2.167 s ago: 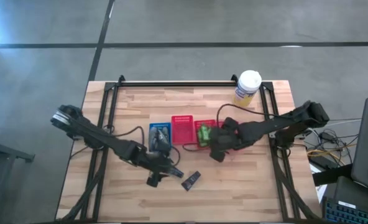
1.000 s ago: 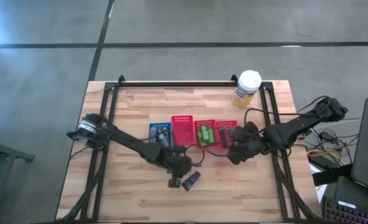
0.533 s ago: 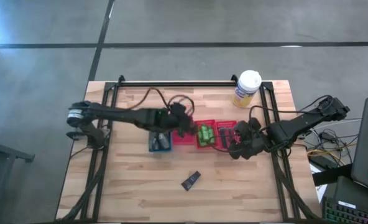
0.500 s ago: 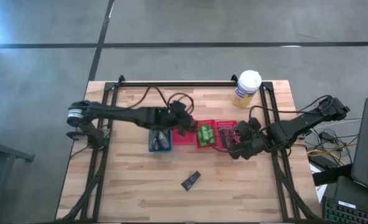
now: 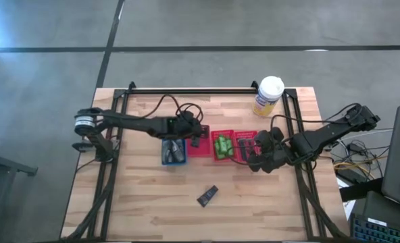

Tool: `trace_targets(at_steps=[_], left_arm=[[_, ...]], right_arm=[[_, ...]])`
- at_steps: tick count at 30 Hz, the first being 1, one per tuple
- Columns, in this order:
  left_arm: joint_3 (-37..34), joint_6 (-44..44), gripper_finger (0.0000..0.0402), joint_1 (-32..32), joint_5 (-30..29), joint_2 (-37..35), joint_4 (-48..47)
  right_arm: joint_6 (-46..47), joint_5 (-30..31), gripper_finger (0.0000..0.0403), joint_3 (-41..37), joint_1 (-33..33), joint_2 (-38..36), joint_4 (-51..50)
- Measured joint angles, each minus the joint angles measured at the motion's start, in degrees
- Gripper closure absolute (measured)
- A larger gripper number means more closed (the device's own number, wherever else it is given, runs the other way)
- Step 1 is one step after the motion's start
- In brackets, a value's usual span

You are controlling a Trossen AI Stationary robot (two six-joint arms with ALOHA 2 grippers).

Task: Pick & Place Travel size toiletries
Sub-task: Put the blue shave cream into the left red bin

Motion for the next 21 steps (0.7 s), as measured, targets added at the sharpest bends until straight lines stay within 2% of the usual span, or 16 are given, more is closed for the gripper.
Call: trace_targets(at_steps=[6,9,11,14,17,21], left_arm=[[-3.3,2.4,0.0222,0.0,-1.9,0.0,1.8],[-2.9,3.6,0.0211,-0.4,-0.1,-0.2,1.8],[-1.7,10.5,0.0206,-1.7,2.2,-0.9,3.5],[1.5,26.4,0.0204,-6.0,8.3,-2.4,6.7],[5.8,31.1,0.0205,-11.4,9.0,-2.0,1.3],[11.5,26.6,0.0205,-17.4,2.3,1.3,-9.5]], right_arm=[[0.4,0.7,0.0082,0.0,0.0,0.0,0.0],[0.8,0.6,0.0077,0.0,0.0,0.0,0.1],[0.8,0.3,0.0074,0.0,0.0,0.0,0.1],[0.4,-0.6,0.0070,0.0,0.0,0.0,0.0],[-0.5,-0.7,0.0067,0.0,0.0,0.0,0.0],[-1.7,-0.9,0.0063,0.0,0.0,0.0,0.0]])
